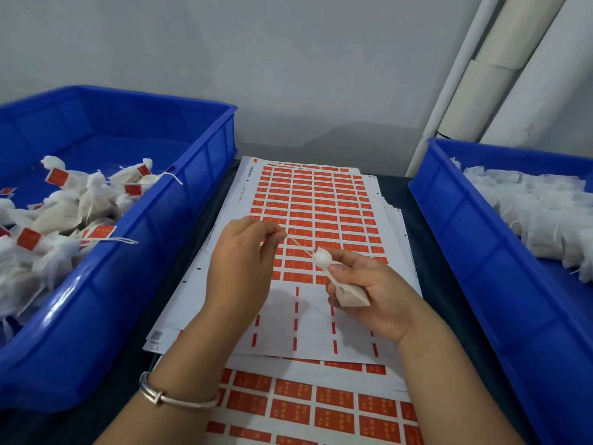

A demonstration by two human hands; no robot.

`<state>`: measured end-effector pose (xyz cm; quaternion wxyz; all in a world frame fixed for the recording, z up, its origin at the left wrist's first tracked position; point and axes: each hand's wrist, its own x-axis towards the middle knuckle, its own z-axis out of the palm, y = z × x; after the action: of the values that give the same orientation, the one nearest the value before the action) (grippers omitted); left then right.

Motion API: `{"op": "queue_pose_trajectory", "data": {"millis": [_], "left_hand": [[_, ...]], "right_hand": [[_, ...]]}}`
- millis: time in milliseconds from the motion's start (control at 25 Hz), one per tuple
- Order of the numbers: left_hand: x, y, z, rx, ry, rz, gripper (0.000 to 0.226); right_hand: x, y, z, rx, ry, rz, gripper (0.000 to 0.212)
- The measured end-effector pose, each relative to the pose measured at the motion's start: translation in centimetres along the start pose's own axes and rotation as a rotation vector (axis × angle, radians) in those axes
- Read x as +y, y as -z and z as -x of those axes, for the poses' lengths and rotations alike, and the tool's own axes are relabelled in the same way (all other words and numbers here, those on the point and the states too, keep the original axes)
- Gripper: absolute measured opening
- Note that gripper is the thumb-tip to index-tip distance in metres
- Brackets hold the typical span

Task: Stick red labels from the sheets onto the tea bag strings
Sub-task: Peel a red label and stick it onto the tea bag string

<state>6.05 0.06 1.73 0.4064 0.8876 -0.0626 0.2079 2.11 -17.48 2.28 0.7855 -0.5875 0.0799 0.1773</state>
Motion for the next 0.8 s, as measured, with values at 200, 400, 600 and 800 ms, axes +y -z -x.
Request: {"op": "queue_pose_trajectory", "data": {"millis": [200,400,600,800], "left_hand": [[2.3,0.5,1.2,-0.111,-0.166,0.05,0.017],[4.0,0.3,0.5,-0.194,-0.191,0.13,0.008],[2.5,-4.2,0.9,-0.547,0.043,-0.094,0.054],[0.5,-7.6,2.8,-0.621,-0.118,-0.356,0.092]], "right_hand": [[-0.4,0.0,1.1,-0.273,0.093,0.044,0.023],[-1.5,0.6,1.5,-0.068,0.255,0.086,0.02],[-2.4,3.4,2.1,0.392,0.224,0.386,0.016],[-0.9,6.2,0.8,0.734,0.003,0.745,0.022]]}}
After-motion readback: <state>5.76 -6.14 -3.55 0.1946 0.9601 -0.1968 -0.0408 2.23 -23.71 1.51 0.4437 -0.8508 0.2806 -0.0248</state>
